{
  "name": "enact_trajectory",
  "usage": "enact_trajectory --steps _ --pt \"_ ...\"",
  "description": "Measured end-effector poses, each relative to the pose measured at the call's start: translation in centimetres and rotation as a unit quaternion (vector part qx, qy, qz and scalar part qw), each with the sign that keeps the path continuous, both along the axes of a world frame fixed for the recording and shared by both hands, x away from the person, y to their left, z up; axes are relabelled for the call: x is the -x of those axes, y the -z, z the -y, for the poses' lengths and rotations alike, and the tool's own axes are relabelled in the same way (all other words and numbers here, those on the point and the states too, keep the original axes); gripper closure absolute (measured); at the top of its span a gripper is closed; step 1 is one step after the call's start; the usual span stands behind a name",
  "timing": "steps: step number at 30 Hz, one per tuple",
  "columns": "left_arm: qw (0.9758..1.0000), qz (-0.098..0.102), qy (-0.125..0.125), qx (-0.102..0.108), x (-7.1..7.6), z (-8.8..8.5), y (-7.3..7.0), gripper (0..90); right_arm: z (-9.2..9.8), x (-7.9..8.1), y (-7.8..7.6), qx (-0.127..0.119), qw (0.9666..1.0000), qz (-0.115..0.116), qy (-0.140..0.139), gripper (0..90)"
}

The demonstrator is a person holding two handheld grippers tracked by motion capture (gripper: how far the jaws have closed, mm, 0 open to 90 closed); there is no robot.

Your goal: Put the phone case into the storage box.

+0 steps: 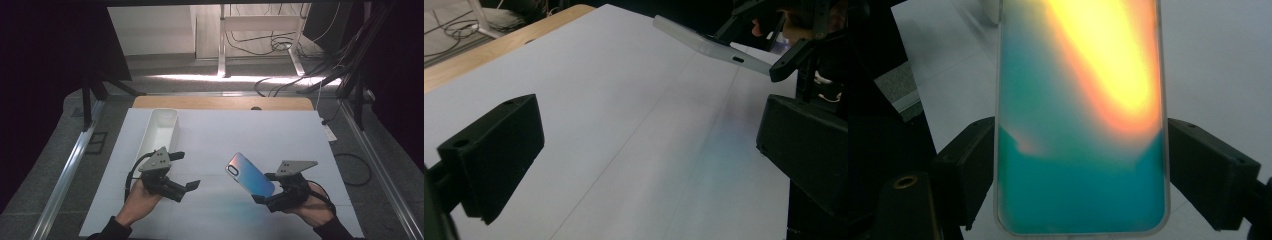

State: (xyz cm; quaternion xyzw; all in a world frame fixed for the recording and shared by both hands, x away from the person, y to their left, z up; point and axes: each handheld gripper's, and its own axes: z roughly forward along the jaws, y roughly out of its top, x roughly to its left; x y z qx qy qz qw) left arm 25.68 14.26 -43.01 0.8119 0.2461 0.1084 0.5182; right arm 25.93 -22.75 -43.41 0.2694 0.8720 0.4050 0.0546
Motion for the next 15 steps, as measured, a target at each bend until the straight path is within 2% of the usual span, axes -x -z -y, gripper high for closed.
enact_trajectory --steps 7,11,15 --pt "0.9997 -0.001 0.024 0.003 -0.7 1.7 -0.2 0.0 0.9 0.2 0.1 -0.007 1.0 -0.001 0.003 17.0" --pt "0.9994 -0.008 0.034 0.005 -0.5 2.1 0.0 0.0 1.0 0.3 0.1 -0.012 0.9999 0.002 0.0 17.0" --pt "0.9994 -0.006 0.035 -0.005 0.0 2.4 0.1 0.0 0.7 0.5 0.0 -0.02 0.9997 0.002 -0.013 17.0"
